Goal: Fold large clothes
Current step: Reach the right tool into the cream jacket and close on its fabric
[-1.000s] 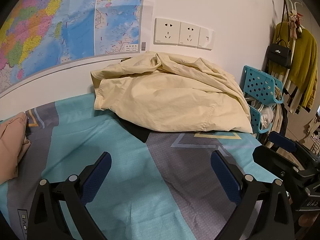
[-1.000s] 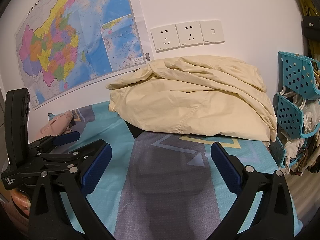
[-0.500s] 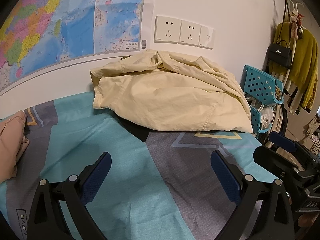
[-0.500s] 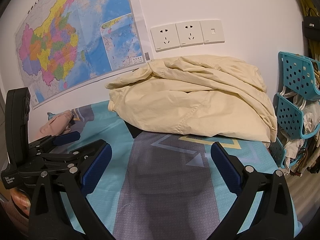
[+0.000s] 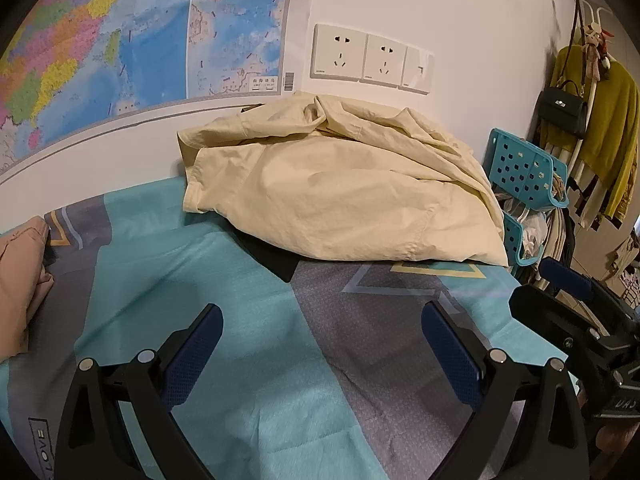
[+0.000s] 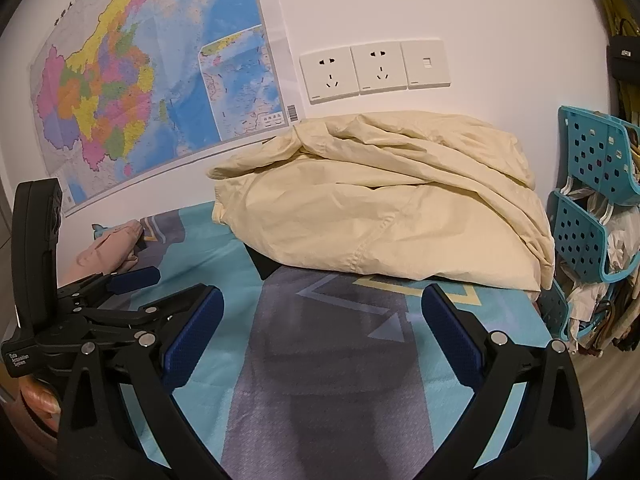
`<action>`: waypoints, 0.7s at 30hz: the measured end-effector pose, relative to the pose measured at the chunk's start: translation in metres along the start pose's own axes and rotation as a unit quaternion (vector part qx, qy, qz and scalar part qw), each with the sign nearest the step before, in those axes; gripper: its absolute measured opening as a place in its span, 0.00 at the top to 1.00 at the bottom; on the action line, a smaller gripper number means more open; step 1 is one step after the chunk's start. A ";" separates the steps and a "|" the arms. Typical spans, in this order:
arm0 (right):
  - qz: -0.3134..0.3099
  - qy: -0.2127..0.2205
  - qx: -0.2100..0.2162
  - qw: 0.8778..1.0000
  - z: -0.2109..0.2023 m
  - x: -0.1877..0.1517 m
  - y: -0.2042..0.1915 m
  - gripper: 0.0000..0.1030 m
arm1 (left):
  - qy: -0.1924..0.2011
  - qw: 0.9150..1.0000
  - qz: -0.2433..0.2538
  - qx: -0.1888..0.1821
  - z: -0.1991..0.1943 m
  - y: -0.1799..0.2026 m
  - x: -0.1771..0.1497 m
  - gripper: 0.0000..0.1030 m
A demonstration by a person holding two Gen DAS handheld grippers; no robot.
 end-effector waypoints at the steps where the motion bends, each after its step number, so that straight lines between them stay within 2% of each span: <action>1: -0.002 -0.001 0.001 1.000 0.001 0.001 0.000 0.05 | -0.002 1.000 0.000 -0.001 0.001 0.000 0.000 0.07; 8: -0.024 -0.007 0.001 1.000 0.014 0.013 0.003 0.05 | -0.023 1.000 -0.012 -0.008 0.016 -0.009 0.004 0.07; 12: -0.067 -0.011 -0.007 0.998 0.034 0.037 0.003 0.05 | -0.035 0.999 -0.015 0.004 0.035 -0.019 0.013 0.07; 18: -0.147 -0.028 -0.021 0.988 0.094 0.085 0.001 0.05 | -0.057 0.997 -0.051 0.011 0.074 -0.050 0.030 0.07; 21: -0.205 -0.039 -0.041 0.977 0.131 0.105 -0.003 0.06 | -0.063 0.996 -0.062 0.017 0.091 -0.063 0.035 0.07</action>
Point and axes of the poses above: each gripper's, at about its wrist camera, not at the fingertips, and z roughly the way its jaws point, y to its right, x to its top, the point moved 7 cm from there along z, roughly the way its jaws point, and after that the axes turned 6 degrees about x, right-handed, at the moved point
